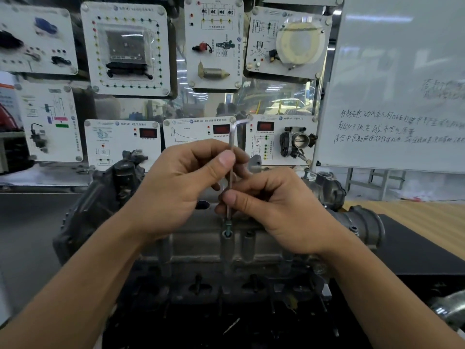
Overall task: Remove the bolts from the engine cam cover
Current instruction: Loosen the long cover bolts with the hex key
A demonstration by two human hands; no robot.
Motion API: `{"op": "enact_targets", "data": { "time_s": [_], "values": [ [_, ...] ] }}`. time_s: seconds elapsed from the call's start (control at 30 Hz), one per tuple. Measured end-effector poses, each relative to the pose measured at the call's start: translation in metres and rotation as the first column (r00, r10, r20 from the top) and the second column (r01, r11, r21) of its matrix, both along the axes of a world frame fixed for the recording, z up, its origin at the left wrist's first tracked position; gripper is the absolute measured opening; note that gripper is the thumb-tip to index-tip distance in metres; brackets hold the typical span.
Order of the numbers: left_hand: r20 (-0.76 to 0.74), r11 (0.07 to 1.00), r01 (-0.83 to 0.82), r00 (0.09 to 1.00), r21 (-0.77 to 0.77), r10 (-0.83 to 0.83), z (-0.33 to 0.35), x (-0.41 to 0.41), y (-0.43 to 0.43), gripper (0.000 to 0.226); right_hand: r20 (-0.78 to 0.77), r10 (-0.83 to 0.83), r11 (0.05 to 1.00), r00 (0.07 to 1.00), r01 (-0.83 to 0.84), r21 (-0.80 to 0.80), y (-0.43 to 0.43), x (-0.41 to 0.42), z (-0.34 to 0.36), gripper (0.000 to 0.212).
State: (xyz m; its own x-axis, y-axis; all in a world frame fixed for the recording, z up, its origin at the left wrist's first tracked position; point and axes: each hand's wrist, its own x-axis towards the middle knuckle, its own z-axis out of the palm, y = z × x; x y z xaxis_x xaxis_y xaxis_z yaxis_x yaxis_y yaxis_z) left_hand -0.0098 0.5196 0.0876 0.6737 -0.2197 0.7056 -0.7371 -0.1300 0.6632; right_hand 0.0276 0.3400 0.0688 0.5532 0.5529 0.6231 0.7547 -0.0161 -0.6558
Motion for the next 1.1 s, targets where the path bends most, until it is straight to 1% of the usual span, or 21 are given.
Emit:
{"op": "enact_targets", "data": {
  "time_s": [0.07, 0.13, 0.2, 0.3, 0.4, 0.43, 0.47, 0.57, 0.63, 0.67, 0.77, 0.83, 0.9, 1.0, 1.07, 1.1],
  "values": [
    [0.019, 1.0, 0.02, 1.0, 0.003, -0.02, 0.0, -0.003, 0.002, 0.019, -0.004, 0.026, 0.997, 1.0, -0.026, -0.073, -0.002, 0.001, 0.001, 0.02],
    [0.063, 0.999, -0.035, 0.997, 0.013, 0.034, 0.0, -0.005, -0.001, 0.019, -0.012, 0.054, 0.991, 0.998, -0.055, -0.121, -0.003, 0.001, 0.003, 0.023],
    [0.081, 0.996, -0.086, 0.993, -0.013, 0.087, 0.0, -0.005, -0.005, 0.016, -0.018, 0.072, 0.987, 0.997, -0.074, -0.141, -0.004, 0.0, 0.005, 0.025],
    [0.079, 0.988, -0.135, 0.987, -0.07, 0.14, 0.0, -0.006, -0.008, 0.013, -0.031, 0.074, 0.993, 0.997, -0.076, -0.092, -0.004, -0.001, 0.005, 0.021],
    [0.089, 0.976, -0.187, 0.976, -0.111, 0.198, 0.0, -0.007, -0.008, 0.008, 0.011, 0.064, 0.998, 0.998, -0.064, 0.006, 0.002, -0.003, 0.003, 0.011],
    [0.091, 0.97, -0.206, 0.972, -0.127, 0.218, 0.001, -0.007, -0.008, 0.009, 0.017, 0.068, 0.997, 0.998, -0.068, 0.027, 0.004, -0.004, 0.002, 0.009],
    [0.091, 0.966, -0.219, 0.968, -0.138, 0.232, 0.001, -0.006, -0.008, 0.012, 0.018, 0.07, 0.997, 0.997, -0.071, 0.042, 0.005, -0.004, 0.001, 0.012],
    [0.082, 0.96, -0.228, 0.967, -0.16, 0.243, -0.001, -0.005, -0.01, 0.018, 0.026, 0.036, 0.998, 0.999, -0.037, 0.042, 0.006, -0.002, 0.0, 0.021],
    [0.057, 0.965, -0.197, 0.976, -0.173, 0.209, -0.001, -0.007, -0.011, 0.018, -0.006, 0.056, 0.998, 0.998, -0.056, 0.002, 0.004, -0.002, 0.001, 0.017],
    [0.043, 0.973, -0.172, 0.983, -0.154, 0.181, -0.001, -0.009, -0.012, 0.017, -0.015, 0.062, 0.998, 0.998, -0.063, -0.026, 0.003, -0.002, 0.001, 0.014],
    [0.007, 0.995, -0.095, 0.995, -0.027, 0.095, -0.001, -0.017, -0.011, 0.02, 0.012, 0.069, 0.992, 0.998, -0.067, -0.109, 0.0, -0.003, 0.002, 0.018],
    [-0.016, 0.998, -0.064, 0.998, 0.001, 0.064, -0.001, -0.02, -0.01, 0.021, -0.004, 0.075, 0.986, 0.997, -0.075, -0.15, 0.0, -0.004, 0.003, 0.022],
    [-0.019, 0.996, -0.09, 0.996, -0.006, 0.09, -0.002, -0.022, -0.01, 0.023, -0.026, 0.072, 0.983, 0.997, -0.076, -0.166, 0.0, -0.002, 0.003, 0.024],
    [0.013, 0.988, -0.152, 0.988, -0.024, 0.152, -0.002, -0.023, -0.012, 0.018, -0.05, 0.084, 0.98, 0.995, -0.092, -0.176, -0.001, -0.006, 0.006, 0.024],
    [0.069, 0.977, -0.211, 0.975, -0.017, 0.212, -0.001, -0.022, -0.013, 0.015, -0.017, 0.067, 0.983, 0.998, -0.069, -0.171, -0.002, -0.008, 0.008, 0.021],
    [0.098, 0.968, -0.249, 0.964, -0.013, 0.249, 0.0, -0.022, -0.013, 0.015, 0.003, 0.054, 0.987, 0.999, -0.053, -0.15, -0.003, -0.007, 0.008, 0.016]
  ]
}}
